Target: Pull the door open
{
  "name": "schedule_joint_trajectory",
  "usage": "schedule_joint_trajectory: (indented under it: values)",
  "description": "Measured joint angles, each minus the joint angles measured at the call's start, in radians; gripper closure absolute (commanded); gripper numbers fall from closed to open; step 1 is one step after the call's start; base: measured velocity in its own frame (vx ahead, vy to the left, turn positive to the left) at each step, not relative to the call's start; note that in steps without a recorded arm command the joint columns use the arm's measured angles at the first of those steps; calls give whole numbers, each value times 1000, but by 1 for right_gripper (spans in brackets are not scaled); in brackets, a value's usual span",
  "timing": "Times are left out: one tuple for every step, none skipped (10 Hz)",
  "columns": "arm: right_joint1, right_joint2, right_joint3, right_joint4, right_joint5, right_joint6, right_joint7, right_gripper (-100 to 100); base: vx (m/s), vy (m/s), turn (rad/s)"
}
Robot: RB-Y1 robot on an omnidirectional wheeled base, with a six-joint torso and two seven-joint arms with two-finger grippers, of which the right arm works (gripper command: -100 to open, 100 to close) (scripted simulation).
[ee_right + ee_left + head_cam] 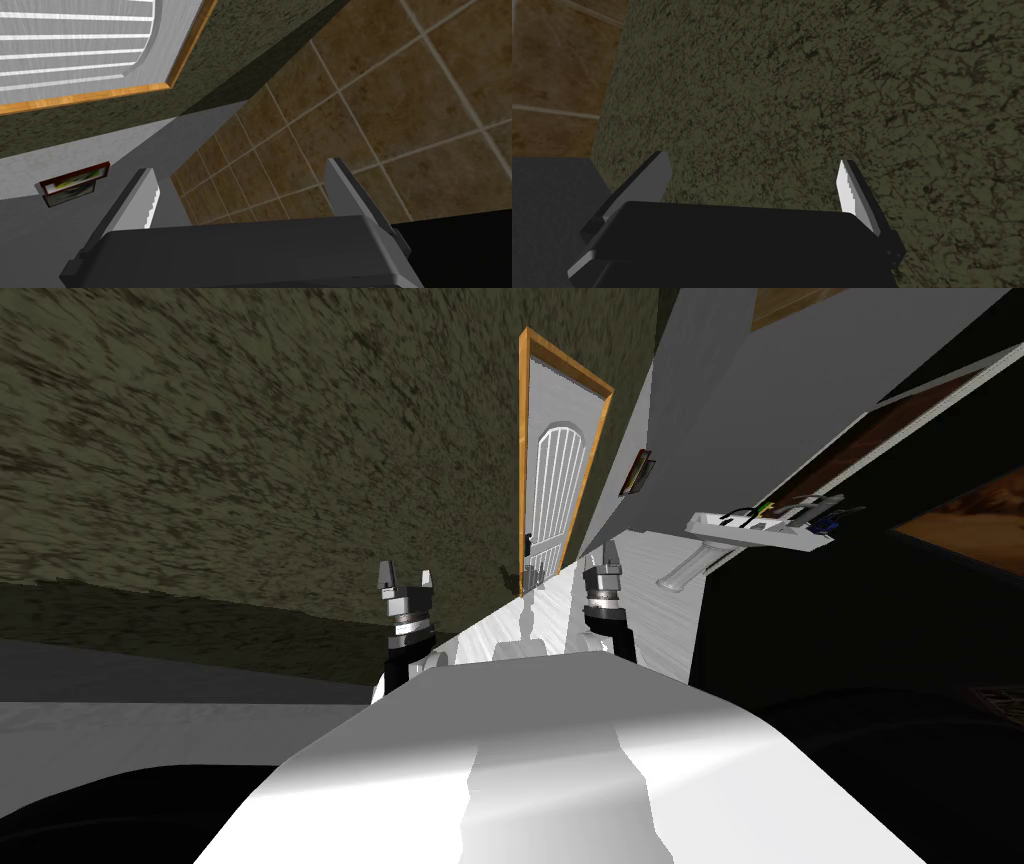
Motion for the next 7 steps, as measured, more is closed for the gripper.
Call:
schedule_joint_trajectory:
  values:
    - [-8, -10, -4, 20, 7, -4, 4, -100, 123, -17, 74]
    - [-18, -18, -5, 39, 17, -8, 12, -100, 150, 0, 34]
    - [-34, -22, -2, 61, 31, -8, 24, -100, 105, -8, 16]
    - [-45, -30, -5, 83, 40, -12, 32, -100, 93, -26, 31]
    - [-57, -43, -10, 112, 51, -21, 38, -100, 99, -35, 34]
    - [-68, -49, -11, 134, 62, -26, 47, -100, 104, -35, 24]
    - [-81, -54, -10, 156, 73, -29, 57, -100, 137, -58, 34]
